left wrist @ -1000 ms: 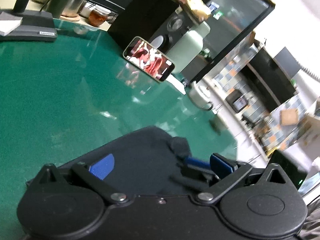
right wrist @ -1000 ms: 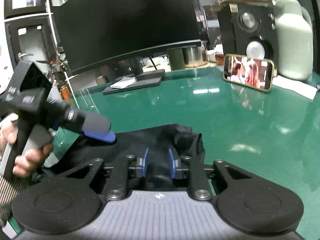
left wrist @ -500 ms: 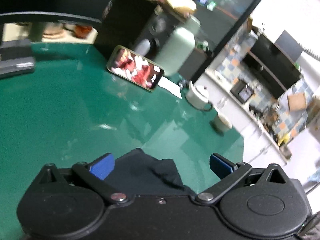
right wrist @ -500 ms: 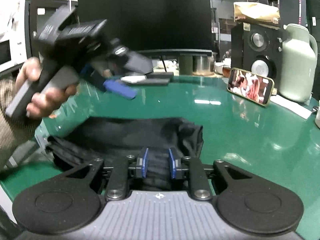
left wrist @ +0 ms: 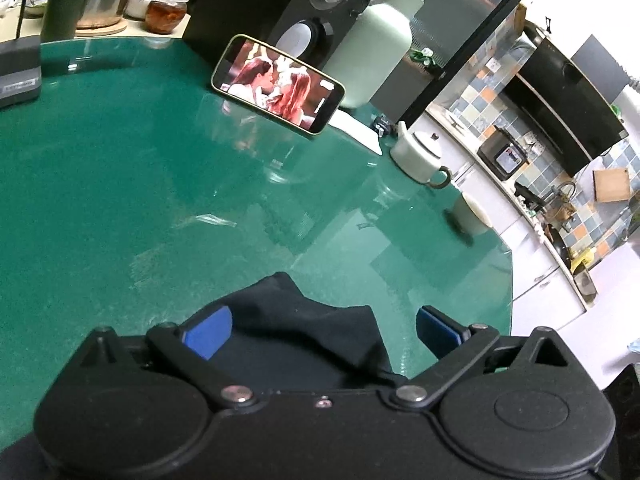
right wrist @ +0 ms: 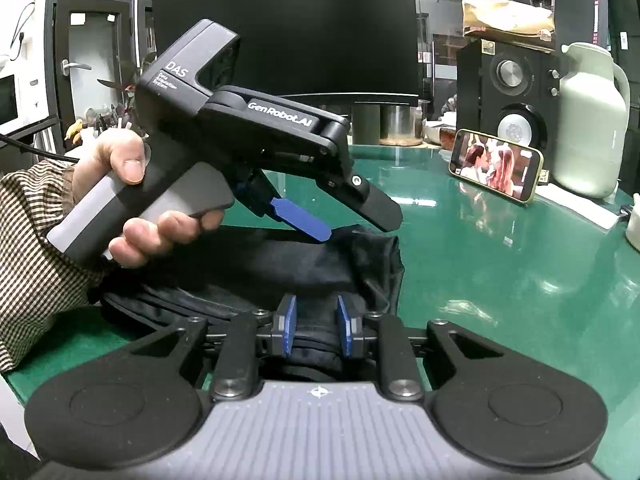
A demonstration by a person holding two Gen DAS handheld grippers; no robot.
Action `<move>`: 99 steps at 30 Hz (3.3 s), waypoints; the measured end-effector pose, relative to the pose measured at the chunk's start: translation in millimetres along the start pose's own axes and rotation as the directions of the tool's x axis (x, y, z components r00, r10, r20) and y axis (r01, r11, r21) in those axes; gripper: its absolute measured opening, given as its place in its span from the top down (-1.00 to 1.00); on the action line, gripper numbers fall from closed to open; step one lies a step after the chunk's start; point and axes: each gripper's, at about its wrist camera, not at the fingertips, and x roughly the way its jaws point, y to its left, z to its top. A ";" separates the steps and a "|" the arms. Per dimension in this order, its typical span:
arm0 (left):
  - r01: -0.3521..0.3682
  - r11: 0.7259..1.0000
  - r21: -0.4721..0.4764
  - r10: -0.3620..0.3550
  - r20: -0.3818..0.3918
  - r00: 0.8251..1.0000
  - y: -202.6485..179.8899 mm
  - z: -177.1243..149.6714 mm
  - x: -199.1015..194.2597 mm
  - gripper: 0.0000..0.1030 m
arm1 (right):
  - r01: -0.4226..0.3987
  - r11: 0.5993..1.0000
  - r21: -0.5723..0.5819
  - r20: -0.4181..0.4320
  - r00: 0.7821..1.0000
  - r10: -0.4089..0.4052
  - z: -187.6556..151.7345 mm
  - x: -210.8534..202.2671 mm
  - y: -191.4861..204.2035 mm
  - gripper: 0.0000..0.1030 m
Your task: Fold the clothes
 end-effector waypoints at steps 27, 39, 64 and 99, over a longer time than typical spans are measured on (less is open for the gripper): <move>-0.005 1.000 0.013 0.005 0.011 1.000 -4.3 -3.5 -6.2 -0.94 | 0.002 1.000 0.007 0.002 1.000 -0.002 1.3 -0.5 1.8 0.56; -0.003 1.000 0.013 0.003 0.011 1.000 -1.4 -0.7 -3.1 -0.95 | -0.002 1.000 0.007 0.003 1.000 0.002 -0.8 -0.6 0.0 0.55; -0.004 1.000 0.023 0.004 0.013 1.000 -2.6 -1.3 -1.7 -0.97 | -0.003 1.000 0.007 0.005 1.000 0.003 -1.9 -0.8 0.3 0.54; -0.007 0.999 0.035 0.006 0.015 1.000 -4.4 -3.2 -0.5 -0.99 | 0.000 1.000 0.013 0.009 1.000 0.000 -3.1 -4.8 4.0 0.52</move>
